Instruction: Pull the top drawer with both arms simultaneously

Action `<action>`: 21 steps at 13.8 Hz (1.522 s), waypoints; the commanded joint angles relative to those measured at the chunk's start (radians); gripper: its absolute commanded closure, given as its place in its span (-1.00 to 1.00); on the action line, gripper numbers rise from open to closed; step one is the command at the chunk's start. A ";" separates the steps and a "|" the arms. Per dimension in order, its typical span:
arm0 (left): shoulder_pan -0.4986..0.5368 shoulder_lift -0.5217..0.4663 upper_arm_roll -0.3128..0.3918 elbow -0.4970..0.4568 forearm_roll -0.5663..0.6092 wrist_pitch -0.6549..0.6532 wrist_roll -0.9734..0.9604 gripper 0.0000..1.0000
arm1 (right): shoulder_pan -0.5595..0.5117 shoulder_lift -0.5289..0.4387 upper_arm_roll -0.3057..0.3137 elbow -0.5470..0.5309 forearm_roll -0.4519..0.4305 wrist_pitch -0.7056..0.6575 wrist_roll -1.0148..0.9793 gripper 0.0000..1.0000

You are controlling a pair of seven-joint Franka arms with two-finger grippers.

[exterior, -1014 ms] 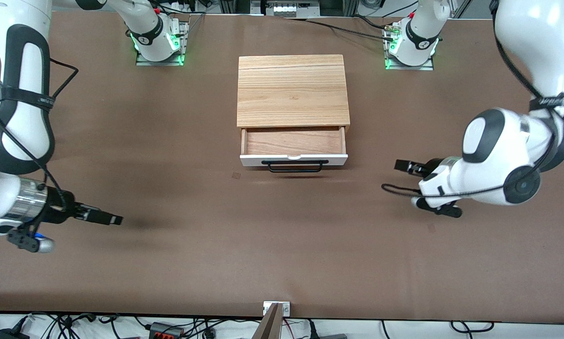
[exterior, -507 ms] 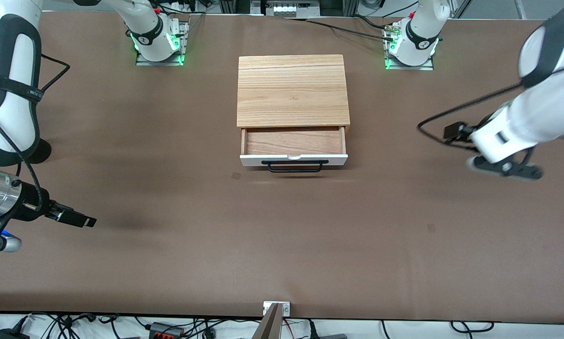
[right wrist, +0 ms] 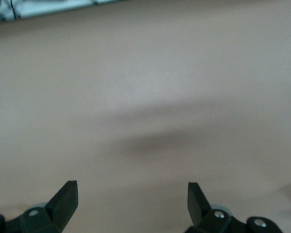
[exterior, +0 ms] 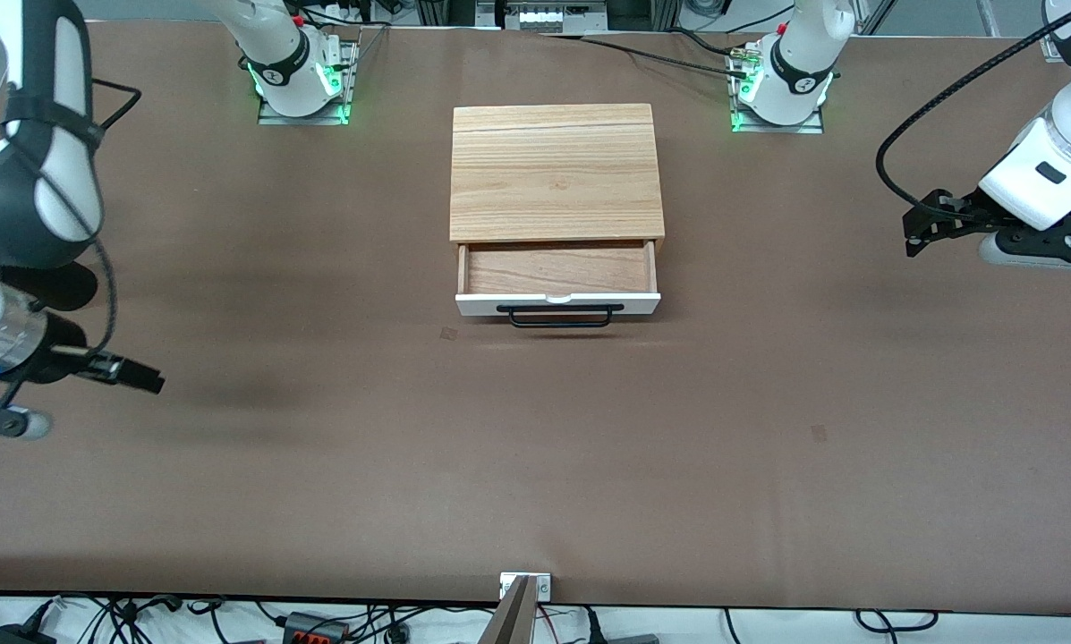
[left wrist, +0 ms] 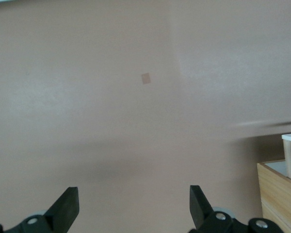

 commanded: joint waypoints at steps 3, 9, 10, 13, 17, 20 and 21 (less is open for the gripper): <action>-0.008 -0.102 -0.007 -0.113 0.003 0.011 -0.003 -1.00 | -0.007 -0.181 0.036 -0.238 -0.044 0.027 -0.036 -1.00; 0.003 0.009 -0.018 0.048 0.000 -0.071 -0.003 -1.00 | -0.030 -0.257 0.048 -0.286 -0.041 0.100 -0.245 -1.00; 0.011 0.009 -0.018 0.048 -0.022 -0.074 -0.003 -1.00 | -0.022 -0.288 0.062 -0.294 -0.053 0.030 -0.237 -1.00; 0.014 0.007 -0.019 0.048 -0.050 -0.089 -0.003 -1.00 | -0.054 -0.302 0.064 -0.283 -0.061 -0.043 -0.237 -1.00; 0.003 0.001 -0.021 0.051 -0.046 -0.117 -0.004 -1.00 | -0.050 -0.302 0.065 -0.247 -0.059 -0.089 -0.234 -1.00; 0.002 0.001 -0.022 0.051 -0.046 -0.117 -0.012 -1.00 | -0.100 -0.319 0.099 -0.266 -0.059 -0.086 -0.228 -1.00; 0.002 0.001 -0.019 0.051 -0.046 -0.117 -0.011 -1.00 | -0.132 -0.348 0.123 -0.306 -0.059 -0.077 -0.242 -1.00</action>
